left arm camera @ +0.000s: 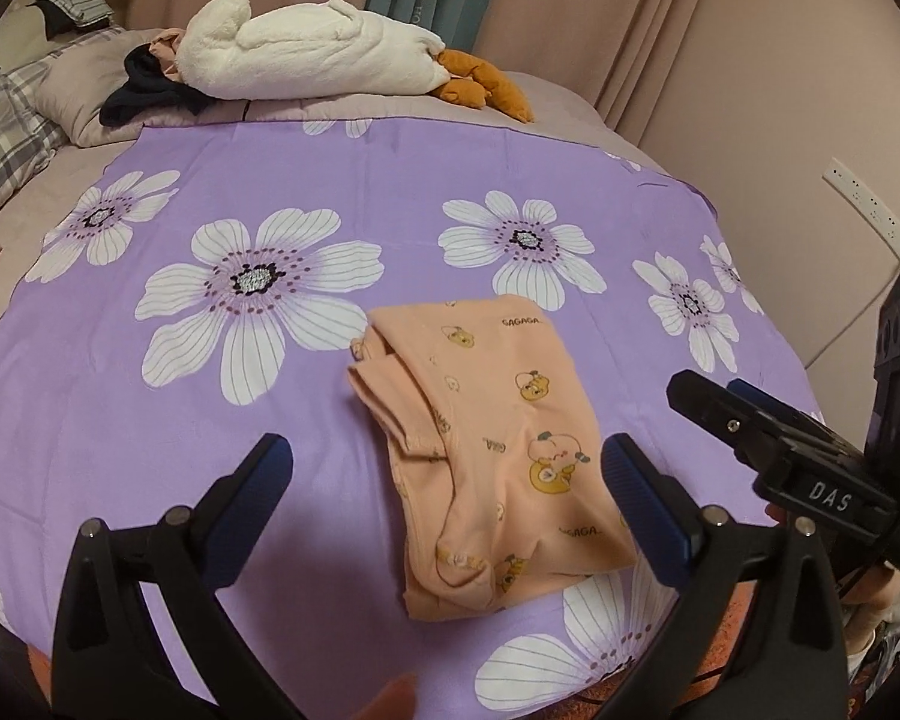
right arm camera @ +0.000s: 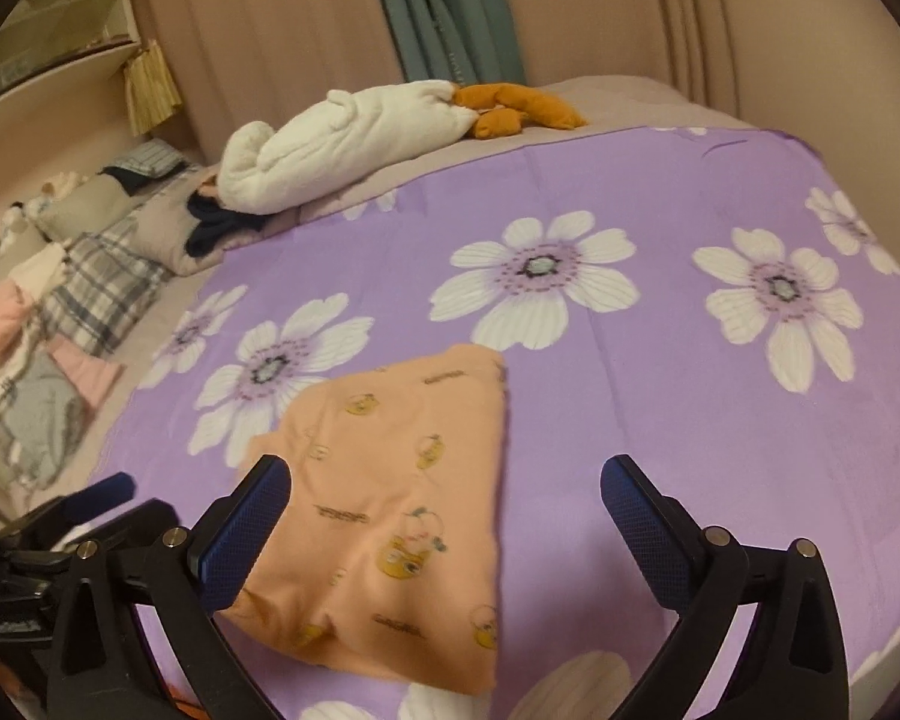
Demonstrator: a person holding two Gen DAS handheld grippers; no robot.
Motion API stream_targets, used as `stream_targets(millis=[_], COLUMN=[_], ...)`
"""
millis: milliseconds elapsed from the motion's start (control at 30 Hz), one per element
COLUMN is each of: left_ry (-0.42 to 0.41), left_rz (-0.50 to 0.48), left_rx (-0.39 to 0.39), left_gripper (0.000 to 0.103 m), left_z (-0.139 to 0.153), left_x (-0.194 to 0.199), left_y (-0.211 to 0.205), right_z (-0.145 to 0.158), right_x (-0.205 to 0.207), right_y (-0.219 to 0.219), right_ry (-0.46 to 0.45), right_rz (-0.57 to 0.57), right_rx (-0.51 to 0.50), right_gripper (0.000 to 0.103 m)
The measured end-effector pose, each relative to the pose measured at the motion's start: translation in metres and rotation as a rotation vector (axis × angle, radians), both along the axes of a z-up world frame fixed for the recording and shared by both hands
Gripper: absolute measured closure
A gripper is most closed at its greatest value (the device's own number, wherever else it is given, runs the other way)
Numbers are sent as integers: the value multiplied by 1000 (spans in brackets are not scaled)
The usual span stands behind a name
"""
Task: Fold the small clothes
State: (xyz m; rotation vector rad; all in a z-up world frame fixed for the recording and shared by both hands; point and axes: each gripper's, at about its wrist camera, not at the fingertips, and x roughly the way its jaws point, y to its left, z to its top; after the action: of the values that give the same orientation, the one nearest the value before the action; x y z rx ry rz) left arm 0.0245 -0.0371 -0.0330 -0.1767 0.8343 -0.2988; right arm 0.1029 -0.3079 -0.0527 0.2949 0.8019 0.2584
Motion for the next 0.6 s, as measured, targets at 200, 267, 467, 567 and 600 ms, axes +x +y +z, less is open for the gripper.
stream_targets(millis=[200,267,467,567,600], left_ry=[28,33,37,36,38], left_rz=[1,1,4,-5,-8], left_rx=[9,18,48,51,52], left_gripper=[0,0,0,0,0], left_z=[-15,-19,-21,-22,-22], left_x=[-5,-6,-13,-15,-16], left_y=[-4,-5,-7,-7,-8], right_z=[-11,-15,-21,-21,-21], right_x=[-10,-13,-18,-21,-21], right_y=[4,3,2,2,2], right_ry=[6,14,34,35,36], right_rz=[-28,-31,-47,-53,-55], right_rx=[-47,-38,-16,-13,-10], right_gripper=[1,1,1,1,1])
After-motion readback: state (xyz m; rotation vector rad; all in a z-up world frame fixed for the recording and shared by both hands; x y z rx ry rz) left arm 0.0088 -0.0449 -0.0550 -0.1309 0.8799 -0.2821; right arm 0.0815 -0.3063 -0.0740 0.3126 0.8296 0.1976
